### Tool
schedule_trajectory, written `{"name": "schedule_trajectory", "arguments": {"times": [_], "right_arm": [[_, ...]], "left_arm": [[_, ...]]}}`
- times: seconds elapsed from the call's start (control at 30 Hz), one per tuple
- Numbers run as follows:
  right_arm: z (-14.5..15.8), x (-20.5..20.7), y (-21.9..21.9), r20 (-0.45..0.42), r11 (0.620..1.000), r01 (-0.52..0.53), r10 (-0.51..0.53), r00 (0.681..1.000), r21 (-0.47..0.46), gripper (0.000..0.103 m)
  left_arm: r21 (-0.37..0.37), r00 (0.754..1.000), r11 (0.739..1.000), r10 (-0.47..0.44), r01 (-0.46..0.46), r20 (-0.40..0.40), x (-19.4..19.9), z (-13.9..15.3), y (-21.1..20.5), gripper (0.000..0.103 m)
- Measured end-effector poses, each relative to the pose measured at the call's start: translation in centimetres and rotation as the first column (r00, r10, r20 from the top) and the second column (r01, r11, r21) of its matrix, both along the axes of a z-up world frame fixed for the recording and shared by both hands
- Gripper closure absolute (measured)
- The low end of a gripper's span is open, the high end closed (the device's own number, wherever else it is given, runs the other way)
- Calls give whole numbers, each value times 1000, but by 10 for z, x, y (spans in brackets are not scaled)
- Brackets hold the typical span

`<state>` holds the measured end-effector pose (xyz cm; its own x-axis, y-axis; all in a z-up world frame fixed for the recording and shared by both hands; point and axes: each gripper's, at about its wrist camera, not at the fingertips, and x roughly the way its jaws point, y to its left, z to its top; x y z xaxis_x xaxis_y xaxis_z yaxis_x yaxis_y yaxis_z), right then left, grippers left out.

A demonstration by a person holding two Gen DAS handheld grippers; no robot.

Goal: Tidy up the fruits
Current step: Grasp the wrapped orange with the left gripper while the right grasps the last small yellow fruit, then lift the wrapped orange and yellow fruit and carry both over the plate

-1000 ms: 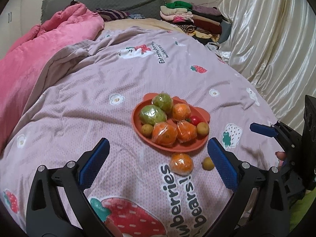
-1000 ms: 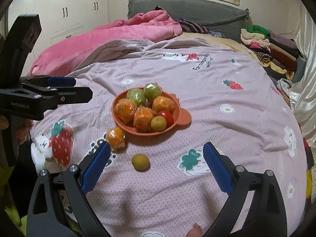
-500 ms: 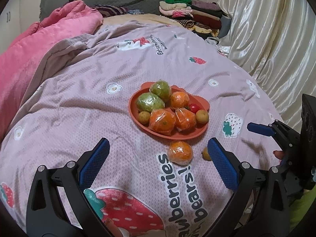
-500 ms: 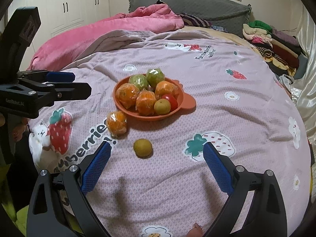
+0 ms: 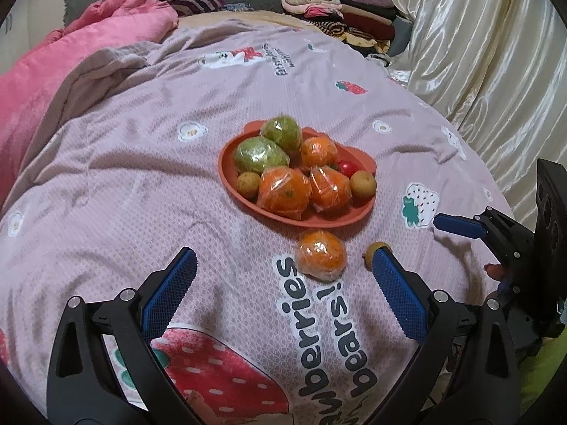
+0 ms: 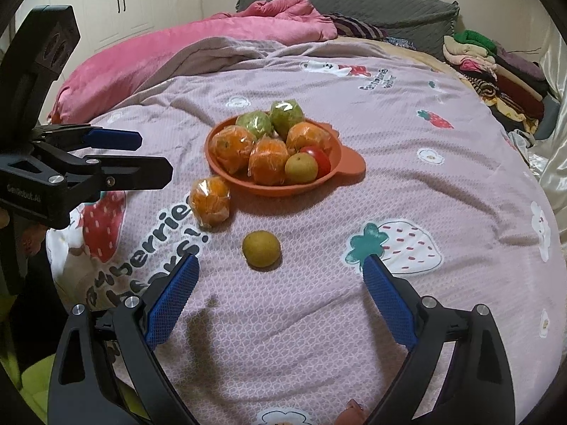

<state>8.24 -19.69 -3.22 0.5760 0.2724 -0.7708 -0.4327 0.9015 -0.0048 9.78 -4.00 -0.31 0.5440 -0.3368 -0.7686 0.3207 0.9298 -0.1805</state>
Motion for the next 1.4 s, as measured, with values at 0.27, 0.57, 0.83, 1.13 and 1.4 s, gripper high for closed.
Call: {"name": "schedule_trajectory", "arguments": {"times": [0.27, 0.57, 0.83, 1.13, 1.4], "right_arm": [[-14, 9, 8, -37, 1000, -29, 29, 999, 3, 45], [-24, 19, 16, -62, 997, -73, 75, 995, 27, 77], [-19, 17, 0, -58, 997, -52, 55, 997, 59, 77], [-10, 18, -14, -44, 997, -25, 28, 999, 79, 77], [2, 22, -15, -20, 995, -27, 29, 999, 99, 77]], "left_arm": [[-14, 999, 1000, -21, 21, -29, 1, -13, -3, 15], [-19, 997, 999, -50, 49, -53, 7, -22, -12, 36], [-36, 993, 997, -78, 75, -93, 17, -36, -25, 54], [-27, 990, 994, -108, 106, -87, 23, -41, -37, 71], [-46, 993, 995, -96, 93, -72, 14, -29, -24, 72]]}}
